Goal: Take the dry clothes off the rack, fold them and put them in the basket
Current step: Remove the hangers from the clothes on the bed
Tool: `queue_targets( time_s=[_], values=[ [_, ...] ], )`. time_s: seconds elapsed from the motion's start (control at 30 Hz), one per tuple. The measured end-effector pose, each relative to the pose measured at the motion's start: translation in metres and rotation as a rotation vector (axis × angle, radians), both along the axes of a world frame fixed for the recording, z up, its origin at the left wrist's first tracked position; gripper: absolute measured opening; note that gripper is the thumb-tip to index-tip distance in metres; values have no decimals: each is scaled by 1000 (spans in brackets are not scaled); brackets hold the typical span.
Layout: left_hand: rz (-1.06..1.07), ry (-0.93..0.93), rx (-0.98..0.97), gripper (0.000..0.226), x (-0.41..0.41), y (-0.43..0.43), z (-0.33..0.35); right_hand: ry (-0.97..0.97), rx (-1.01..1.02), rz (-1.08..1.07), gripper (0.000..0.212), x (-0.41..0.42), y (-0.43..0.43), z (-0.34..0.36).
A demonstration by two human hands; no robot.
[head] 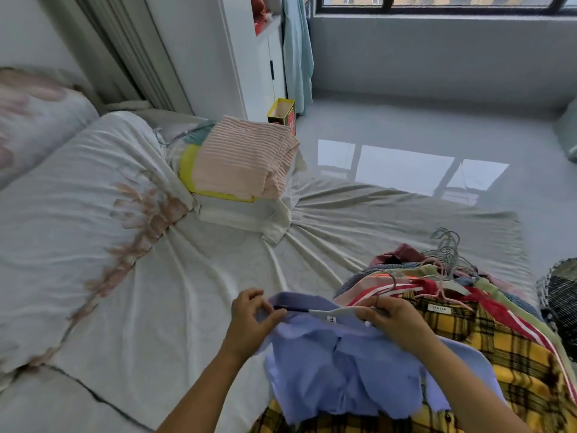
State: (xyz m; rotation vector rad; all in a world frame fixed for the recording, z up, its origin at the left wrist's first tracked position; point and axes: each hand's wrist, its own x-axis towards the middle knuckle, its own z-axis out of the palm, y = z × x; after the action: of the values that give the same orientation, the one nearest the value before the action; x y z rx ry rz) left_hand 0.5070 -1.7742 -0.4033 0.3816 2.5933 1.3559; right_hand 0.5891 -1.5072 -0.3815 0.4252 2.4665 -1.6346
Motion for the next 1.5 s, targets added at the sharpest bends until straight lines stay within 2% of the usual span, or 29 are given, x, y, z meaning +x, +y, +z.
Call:
queue_targets(
  time_s=[0.07,0.13,0.23,0.3,0.33,0.4,0.53,0.6,0.67,0.77,0.83,0.87,0.9,1.0,1.03,1.1,1.17,1.2,1.27,1.3,1.37,1.43,1.5],
  values=[
    [225,-36,62,53,4,5,-10,51,71,33,20,-3,-11,7],
    [280,-102,70,40,6,12,-10,83,151,75,27,-6,-22,11],
    [267,-74,96,6,-5,5,-8,111,183,113,31,-4,-23,17],
    [256,-228,119,23,-14,-10,1,95,175,117,17,-3,-11,21],
    [251,-357,152,27,-17,-19,4,90,164,115,18,-2,-3,22],
    [202,-563,223,20,-24,-36,8,39,116,113,36,0,10,20],
    [226,-751,291,13,-33,-48,13,18,-83,126,58,1,17,28],
    [218,-814,309,17,-39,-49,18,64,-176,70,62,0,17,36],
    [178,-834,341,17,-45,-49,23,109,-293,-77,67,-6,15,39],
    [168,-898,589,21,-49,-35,29,102,-409,-337,62,-20,-5,40],
    [186,-906,741,28,-46,-18,30,100,-469,-438,70,-30,-33,40],
    [168,-869,733,33,-43,-9,30,103,-496,-486,75,-36,-50,37],
    [122,-812,676,43,-37,-1,31,109,-520,-529,72,-43,-68,35],
    [-168,-599,422,93,-20,14,32,131,-594,-598,29,-72,-125,36],
    [-214,-534,372,97,-22,10,30,150,-591,-614,20,-83,-140,37],
    [-277,-424,301,79,-37,-13,20,169,-620,-665,22,-103,-163,40],
    [-354,-343,233,35,-57,-45,9,177,-601,-757,22,-124,-179,37],
    [-352,-303,210,22,-65,-61,3,188,-555,-790,22,-134,-187,34],
    [-341,-198,135,16,-76,-89,-5,238,-435,-830,23,-157,-199,28],
    [-343,-174,55,21,-79,-101,-10,279,-393,-854,23,-168,-203,31],
    [-377,-211,-77,26,-82,-134,-21,369,-439,-938,21,-188,-202,40],
    [-356,-402,-98,26,-95,-181,-20,484,-647,-1006,17,-201,-194,53],
    [-174,-526,-27,14,-115,-235,-21,581,-697,-1031,16,-207,-177,58]
  ],
)
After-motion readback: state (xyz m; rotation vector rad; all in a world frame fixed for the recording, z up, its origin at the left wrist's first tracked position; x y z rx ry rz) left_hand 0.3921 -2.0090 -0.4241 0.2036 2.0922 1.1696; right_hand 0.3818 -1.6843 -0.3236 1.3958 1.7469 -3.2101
